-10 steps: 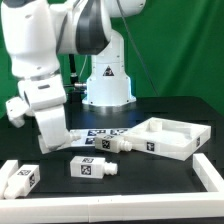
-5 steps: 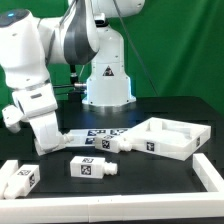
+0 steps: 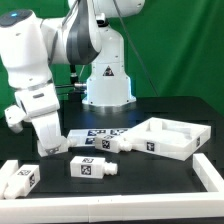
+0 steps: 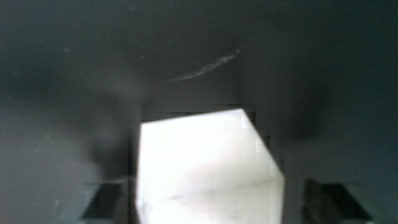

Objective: Assemble one leg

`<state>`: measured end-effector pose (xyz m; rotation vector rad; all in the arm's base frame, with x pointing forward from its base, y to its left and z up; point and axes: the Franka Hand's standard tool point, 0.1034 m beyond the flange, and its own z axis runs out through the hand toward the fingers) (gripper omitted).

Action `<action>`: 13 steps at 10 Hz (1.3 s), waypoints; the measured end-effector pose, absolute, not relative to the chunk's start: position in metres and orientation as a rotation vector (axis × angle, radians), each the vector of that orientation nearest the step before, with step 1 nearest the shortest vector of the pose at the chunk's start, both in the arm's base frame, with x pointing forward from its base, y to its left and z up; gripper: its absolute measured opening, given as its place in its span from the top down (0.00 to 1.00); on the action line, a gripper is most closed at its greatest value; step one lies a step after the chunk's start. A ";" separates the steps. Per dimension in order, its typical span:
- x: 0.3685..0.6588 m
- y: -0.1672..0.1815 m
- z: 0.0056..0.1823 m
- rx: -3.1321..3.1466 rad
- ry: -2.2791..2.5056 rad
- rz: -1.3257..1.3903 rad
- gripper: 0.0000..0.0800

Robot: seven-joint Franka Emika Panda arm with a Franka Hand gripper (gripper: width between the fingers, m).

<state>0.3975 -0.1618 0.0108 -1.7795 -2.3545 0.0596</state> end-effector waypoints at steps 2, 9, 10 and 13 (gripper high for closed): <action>0.400 -0.125 0.036 -1.952 -2.245 0.088 0.21; 0.417 -0.085 0.070 -2.177 -2.076 0.125 0.19; 0.415 -0.080 0.069 -2.258 -1.995 0.130 0.19; 0.409 -0.017 0.067 -2.559 -1.640 0.156 0.19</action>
Offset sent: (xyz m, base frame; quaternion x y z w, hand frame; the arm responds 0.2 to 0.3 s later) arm 0.0090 0.0763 0.0593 0.0133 -0.0259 0.1456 0.9889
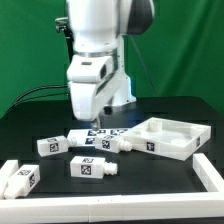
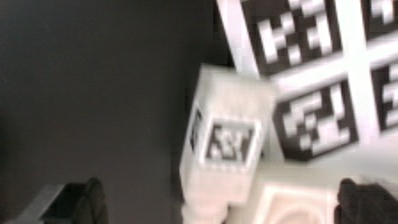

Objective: Assemble one leg

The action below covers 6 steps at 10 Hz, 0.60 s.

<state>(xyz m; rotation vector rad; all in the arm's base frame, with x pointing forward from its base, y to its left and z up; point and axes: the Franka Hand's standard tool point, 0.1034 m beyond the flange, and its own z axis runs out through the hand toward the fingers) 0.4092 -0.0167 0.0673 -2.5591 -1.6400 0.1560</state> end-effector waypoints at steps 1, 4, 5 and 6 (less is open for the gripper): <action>0.413 0.001 0.064 -2.617 -1.547 0.160 0.19; 0.426 0.011 0.063 -2.657 -1.434 0.155 0.19; 0.425 0.011 0.062 -2.656 -1.432 0.159 0.19; 0.424 0.011 0.062 -2.656 -1.432 0.159 0.19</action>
Offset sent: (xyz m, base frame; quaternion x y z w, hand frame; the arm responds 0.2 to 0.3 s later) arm 0.0000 0.0000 0.0000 0.0000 0.0000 0.0000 1.0000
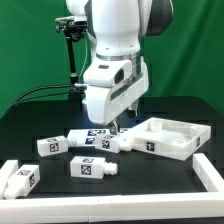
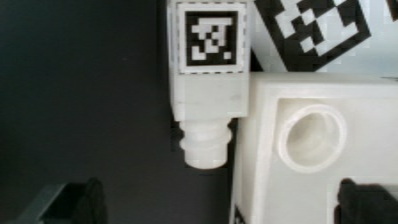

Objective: Assemble one leg

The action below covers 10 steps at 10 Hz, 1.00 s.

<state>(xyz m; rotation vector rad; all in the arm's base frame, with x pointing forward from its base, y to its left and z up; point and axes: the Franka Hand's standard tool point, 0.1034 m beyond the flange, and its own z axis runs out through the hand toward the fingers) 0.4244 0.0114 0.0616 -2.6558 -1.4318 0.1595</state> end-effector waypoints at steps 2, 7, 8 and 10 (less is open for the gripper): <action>0.420 0.029 0.058 -2.708 -1.354 0.150 0.19; 0.430 0.088 0.013 -2.727 -1.267 0.025 0.19; 0.430 0.086 0.009 -2.732 -1.258 0.014 0.19; 0.431 0.085 0.008 -2.735 -1.256 -0.001 0.22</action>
Offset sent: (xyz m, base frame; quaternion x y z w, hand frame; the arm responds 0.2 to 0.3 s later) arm 0.0209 0.0525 -0.0210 -0.0101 0.0293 0.0761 0.9966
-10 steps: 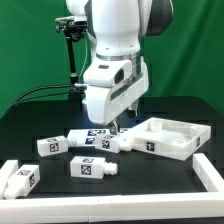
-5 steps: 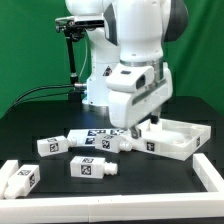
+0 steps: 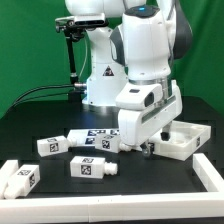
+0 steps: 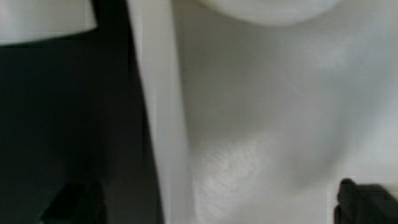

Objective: Assemble one leg

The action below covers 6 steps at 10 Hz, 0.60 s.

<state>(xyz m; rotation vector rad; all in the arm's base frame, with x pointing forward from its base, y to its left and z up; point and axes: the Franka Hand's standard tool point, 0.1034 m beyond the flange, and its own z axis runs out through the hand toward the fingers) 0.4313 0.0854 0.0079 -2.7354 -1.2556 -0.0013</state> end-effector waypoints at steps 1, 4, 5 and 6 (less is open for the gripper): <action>0.431 0.085 0.008 -2.735 -1.256 -0.001 0.22; 0.431 0.085 0.008 -2.735 -1.256 -0.001 0.71; 0.431 0.085 0.008 -2.735 -1.256 -0.001 0.88; 0.429 0.084 0.009 -2.755 -1.212 0.005 0.93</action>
Offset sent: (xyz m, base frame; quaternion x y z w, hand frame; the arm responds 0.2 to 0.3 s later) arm 0.0000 0.0000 0.0000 0.0000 0.0000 0.0000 1.0000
